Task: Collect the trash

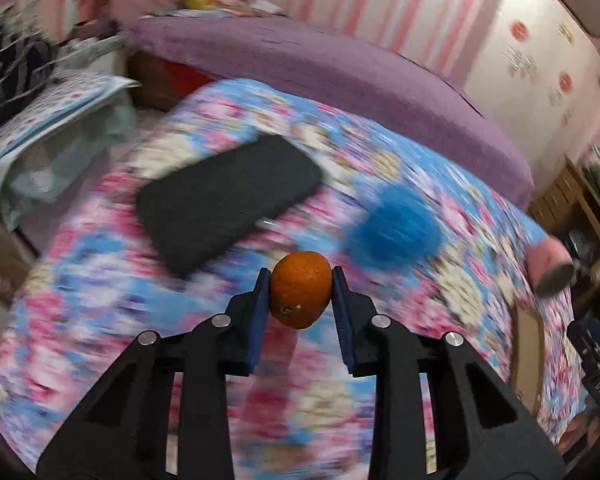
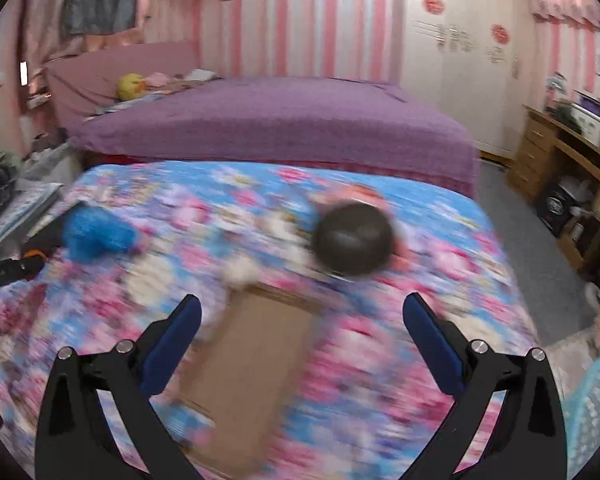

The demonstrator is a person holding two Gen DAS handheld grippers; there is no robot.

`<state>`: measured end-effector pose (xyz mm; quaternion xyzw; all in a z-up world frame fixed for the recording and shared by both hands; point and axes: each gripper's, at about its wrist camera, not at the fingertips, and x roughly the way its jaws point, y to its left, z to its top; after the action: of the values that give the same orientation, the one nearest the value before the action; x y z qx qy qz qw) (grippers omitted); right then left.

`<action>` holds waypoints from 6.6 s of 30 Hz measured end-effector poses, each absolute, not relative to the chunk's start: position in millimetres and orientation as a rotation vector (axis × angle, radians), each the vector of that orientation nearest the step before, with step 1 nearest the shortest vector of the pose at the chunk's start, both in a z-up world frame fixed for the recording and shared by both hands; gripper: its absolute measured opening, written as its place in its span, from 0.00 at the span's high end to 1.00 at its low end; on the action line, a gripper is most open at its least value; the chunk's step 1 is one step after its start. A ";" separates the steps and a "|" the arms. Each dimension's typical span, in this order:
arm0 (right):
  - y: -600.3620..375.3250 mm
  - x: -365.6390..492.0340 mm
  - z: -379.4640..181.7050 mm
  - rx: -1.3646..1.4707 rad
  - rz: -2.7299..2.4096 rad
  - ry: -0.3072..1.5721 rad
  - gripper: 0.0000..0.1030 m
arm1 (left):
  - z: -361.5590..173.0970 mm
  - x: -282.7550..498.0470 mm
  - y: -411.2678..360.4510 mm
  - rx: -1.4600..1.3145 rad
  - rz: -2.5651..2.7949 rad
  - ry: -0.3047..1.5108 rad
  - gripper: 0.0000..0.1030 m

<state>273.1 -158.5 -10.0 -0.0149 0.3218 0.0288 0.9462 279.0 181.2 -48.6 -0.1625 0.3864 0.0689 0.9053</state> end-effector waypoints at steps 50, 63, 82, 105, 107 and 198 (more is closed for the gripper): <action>-238.7 171.7 26.8 -0.036 0.090 0.557 0.88 | 5.4 215.8 90.5 -0.210 0.103 0.664 0.71; -328.2 114.6 -5.5 0.030 -0.046 0.568 0.88 | -2.2 198.8 -1.3 -0.084 -0.005 0.650 0.71; -387.3 104.4 -16.6 0.048 -0.093 0.570 0.88 | -11.1 188.1 -82.6 -0.024 -0.091 0.623 0.71; -537.7 38.4 -32.7 0.104 -0.317 0.594 0.88 | -35.9 120.6 -269.5 0.083 -0.387 0.575 0.69; -546.7 33.4 -34.6 0.116 -0.325 0.593 0.88 | -39.1 113.5 -291.4 0.104 -0.417 0.581 0.69; -277.4 -10.4 14.6 -0.001 -0.097 0.333 0.04 | -6.3 23.7 -48.7 0.000 -0.119 0.429 0.05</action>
<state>-10.4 -277.4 14.6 -0.0007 0.1656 -0.0483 0.9850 23.7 -48.7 -6.3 0.0000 0.2129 -0.0588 0.9753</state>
